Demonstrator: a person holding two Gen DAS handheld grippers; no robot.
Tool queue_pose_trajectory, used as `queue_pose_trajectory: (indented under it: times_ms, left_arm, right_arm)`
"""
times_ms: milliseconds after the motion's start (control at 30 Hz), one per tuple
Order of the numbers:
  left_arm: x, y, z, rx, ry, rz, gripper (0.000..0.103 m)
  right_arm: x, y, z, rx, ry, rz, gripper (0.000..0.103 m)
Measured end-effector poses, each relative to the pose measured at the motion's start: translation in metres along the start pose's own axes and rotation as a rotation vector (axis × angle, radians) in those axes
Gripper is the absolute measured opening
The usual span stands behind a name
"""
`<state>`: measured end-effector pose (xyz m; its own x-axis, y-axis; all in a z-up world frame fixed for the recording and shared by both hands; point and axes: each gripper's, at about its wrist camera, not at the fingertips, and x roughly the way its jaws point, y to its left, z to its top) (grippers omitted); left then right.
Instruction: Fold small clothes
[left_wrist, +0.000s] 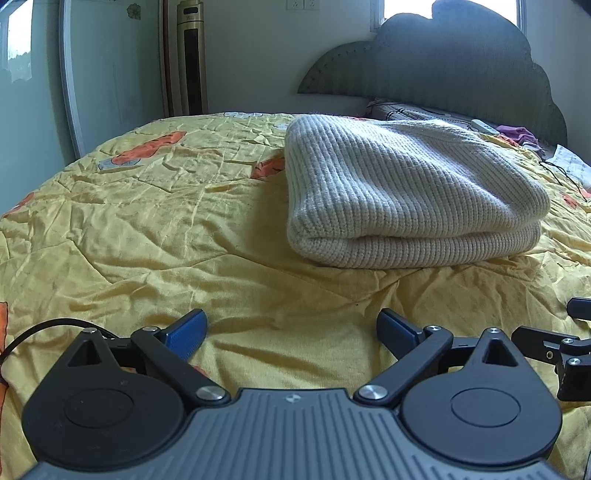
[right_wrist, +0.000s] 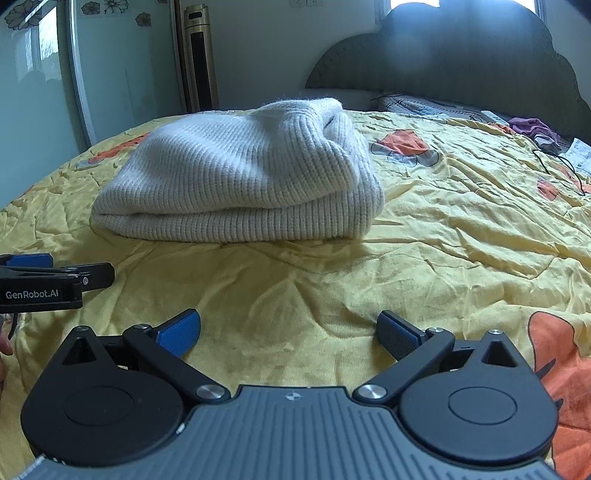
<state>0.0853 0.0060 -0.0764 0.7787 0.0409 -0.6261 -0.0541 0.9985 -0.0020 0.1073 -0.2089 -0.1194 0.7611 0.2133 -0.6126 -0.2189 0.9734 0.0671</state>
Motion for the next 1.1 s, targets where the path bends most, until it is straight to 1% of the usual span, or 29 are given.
queue_pose_trajectory:
  times_ms: [200,400,1100]
  left_arm:
    - [0.0019,-0.0011,-0.0006,0.008,0.012,0.012,0.103]
    - [0.0030,-0.0023,-0.0012,0.013,0.020,0.015,0.103]
    - [0.0032,-0.0022,-0.0012,0.013,0.020,0.014,0.103]
  right_arm:
    - [0.0018,0.0033,-0.0005,-0.024,0.003,-0.015,0.103]
    - [0.0033,0.0061,-0.0005,-0.043,0.010,-0.025,0.103]
    - [0.0043,0.0061,0.0001,-0.035,0.009,-0.011,0.103]
